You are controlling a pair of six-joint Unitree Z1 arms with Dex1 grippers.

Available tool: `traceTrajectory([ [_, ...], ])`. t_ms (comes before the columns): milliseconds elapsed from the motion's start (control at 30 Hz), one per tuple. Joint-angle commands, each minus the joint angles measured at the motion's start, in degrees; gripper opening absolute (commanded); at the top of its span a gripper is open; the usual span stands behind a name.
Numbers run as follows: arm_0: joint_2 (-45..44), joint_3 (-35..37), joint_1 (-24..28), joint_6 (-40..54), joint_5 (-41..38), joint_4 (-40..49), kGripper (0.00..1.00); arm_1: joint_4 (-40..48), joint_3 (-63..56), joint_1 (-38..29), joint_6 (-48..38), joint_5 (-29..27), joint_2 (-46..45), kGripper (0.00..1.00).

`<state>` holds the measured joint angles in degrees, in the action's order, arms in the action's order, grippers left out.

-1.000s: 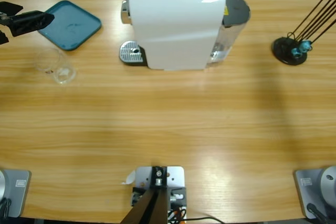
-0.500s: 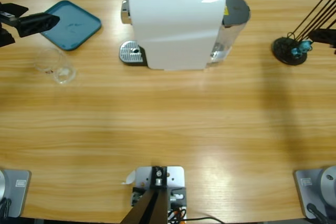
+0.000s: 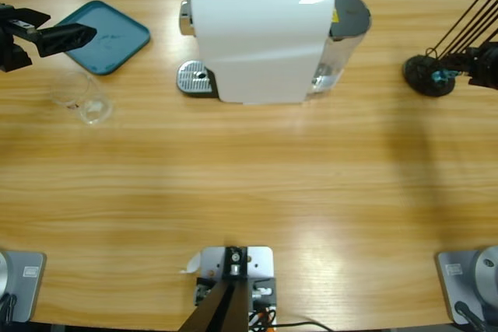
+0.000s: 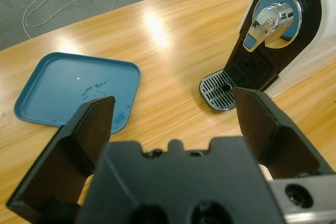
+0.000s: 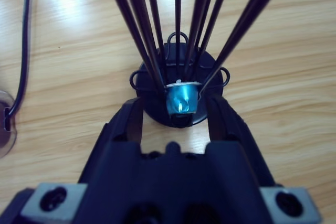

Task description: Pour coffee

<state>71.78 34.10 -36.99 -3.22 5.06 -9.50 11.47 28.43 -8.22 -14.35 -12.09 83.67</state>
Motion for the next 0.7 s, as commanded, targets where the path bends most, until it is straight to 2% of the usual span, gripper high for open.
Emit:
traceTrajectory([
  [33,2.40,-2.10,-0.59,0.40,0.21,-1.05,0.977,0.98,-2.29,0.66,-0.89,-1.18,1.37,0.467],
  [667,2.37,-2.28,-0.63,0.40,0.21,-1.05,0.977,2.95,-2.06,0.96,-0.95,-1.18,5.01,0.462],
  [700,2.35,-2.28,-0.63,0.42,0.21,-1.05,0.977,2.95,-2.06,1.04,-0.95,-1.18,5.01,0.437],
])
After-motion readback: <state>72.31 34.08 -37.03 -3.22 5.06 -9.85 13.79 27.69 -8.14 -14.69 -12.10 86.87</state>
